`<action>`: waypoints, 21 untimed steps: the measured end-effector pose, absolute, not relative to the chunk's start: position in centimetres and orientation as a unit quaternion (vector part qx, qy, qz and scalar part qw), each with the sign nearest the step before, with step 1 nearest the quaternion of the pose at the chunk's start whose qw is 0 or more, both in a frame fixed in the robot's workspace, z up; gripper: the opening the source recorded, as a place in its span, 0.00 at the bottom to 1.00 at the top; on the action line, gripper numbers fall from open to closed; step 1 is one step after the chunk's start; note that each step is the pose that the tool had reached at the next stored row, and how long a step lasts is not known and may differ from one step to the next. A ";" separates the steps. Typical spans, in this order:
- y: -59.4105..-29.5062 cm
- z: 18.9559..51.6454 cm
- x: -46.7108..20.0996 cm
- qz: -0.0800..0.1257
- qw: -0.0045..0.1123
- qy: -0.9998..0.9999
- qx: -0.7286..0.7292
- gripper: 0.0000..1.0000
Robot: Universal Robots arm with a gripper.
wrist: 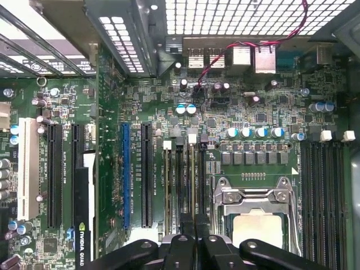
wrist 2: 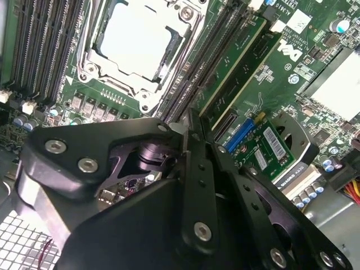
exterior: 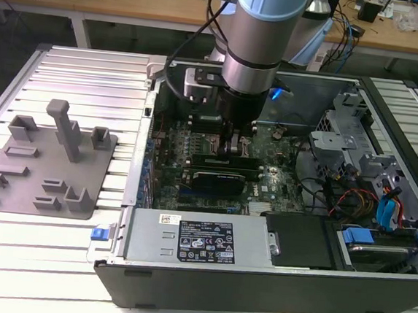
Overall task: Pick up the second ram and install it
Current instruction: 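Insert the second ram into the second slot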
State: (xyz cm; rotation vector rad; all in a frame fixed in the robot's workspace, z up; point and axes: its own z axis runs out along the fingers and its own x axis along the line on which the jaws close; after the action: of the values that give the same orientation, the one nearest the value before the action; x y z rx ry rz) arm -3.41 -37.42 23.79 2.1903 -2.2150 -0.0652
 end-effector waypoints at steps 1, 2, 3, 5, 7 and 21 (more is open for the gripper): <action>-37.4 23.8 -3.4 -0.021 0.013 -0.711 0.703 0.09; -37.4 23.8 -3.4 -0.021 0.013 -0.712 0.702 0.09; -37.4 23.8 -3.4 -0.021 0.013 -0.715 0.699 0.09; -37.3 23.8 -3.4 -0.021 0.013 -0.716 0.697 0.09; -37.3 23.8 -3.4 -0.021 0.013 -0.716 0.697 0.09; -37.3 23.6 -3.4 -0.023 0.011 -0.716 0.698 0.09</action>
State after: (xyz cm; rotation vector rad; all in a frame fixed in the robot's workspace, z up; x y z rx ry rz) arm -3.41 -37.35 23.63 2.1759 -2.2340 -0.0711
